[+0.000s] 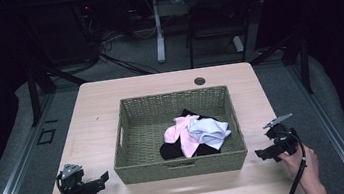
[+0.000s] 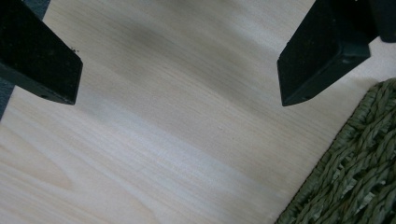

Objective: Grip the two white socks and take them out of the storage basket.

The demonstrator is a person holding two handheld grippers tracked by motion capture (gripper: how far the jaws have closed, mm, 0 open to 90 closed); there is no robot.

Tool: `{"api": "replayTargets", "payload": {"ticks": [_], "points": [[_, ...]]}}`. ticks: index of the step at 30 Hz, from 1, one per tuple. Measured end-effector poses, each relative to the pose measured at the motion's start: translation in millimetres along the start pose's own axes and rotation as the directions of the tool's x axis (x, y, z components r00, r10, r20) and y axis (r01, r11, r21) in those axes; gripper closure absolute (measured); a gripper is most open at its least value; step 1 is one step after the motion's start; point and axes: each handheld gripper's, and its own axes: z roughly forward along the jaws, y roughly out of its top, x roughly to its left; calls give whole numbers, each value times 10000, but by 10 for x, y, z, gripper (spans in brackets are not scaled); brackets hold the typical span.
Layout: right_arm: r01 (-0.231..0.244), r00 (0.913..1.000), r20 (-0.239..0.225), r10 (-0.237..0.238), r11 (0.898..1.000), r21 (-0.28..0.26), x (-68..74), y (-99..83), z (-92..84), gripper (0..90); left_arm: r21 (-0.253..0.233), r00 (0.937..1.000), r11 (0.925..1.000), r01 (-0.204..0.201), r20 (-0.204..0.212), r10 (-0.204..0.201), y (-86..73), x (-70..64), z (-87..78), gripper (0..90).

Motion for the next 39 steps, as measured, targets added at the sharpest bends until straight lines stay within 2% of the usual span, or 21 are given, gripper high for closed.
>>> {"api": "replayTargets", "payload": {"ticks": [5, 9, 11, 13, 15, 17, 18, 23, 28, 30, 32, 39], "points": [[-77, 10000, -36, 77, 9999, -121, -9, -15, 8, 0, -106, 10000, 9999, -20, 24, 20, 3, -5, 11, 18], [-99, 9999, -111, 97, 9999, -136, -22, -11, 7, 0, 53, 10000, 10000, 22, 17, -22, -6, 2, 13, 18], [-206, 9994, -299, 200, 9995, -229, -37, 3, 27, 0, 32, 9999, 9999, 104, -36, -104, -19, 12, 16, 18], [-43, 9981, -613, 44, 10000, 13, -61, 35, 14, 0, -48, 9997, 9998, 213, -104, -213, -28, 21, 8, 18], [-142, 9967, -795, 133, 9998, -108, -81, 56, -17, 0, -71, 9995, 9996, 264, -144, -265, -20, 29, 5, 19], [-204, 9961, -858, 185, 9996, -213, -91, 64, -33, 0, -5, 9996, 9998, 222, -157, -222, -13, 28, 10, 18], [-318, 9932, -1121, 301, 9994, -131, -103, 87, -102, 2, 4, 9997, 9998, 182, -134, -182, -1, 16, 41, 18], [-245, 9943, -1040, 218, 9994, -239, -108, 129, -215, 16, 19, 9999, 10000, 63, -82, -63, 20, -13, 74, 16], [-175, 9953, -955, 129, 9987, -470, -108, 170, -361, 16, -178, 9998, 9996, 198, 91, -196, -3, 4, 56, 7], [-288, 9946, -1014, 210, 9967, -761, -114, 192, -453, 16, -203, 9997, 9996, 212, 77, -211, -10, 10, 18, 7], [-178, 9957, -917, 103, 9965, -812, -117, 238, -535, 16, -212, 9999, 9996, 170, 0, -170, -9, 11, 18, 7], [2, 9968, -791, -91, 9938, -1112, -109, 381, -674, 16, -238, 9994, 9993, 276, -193, -281, -4, 21, 4, 7]]}}
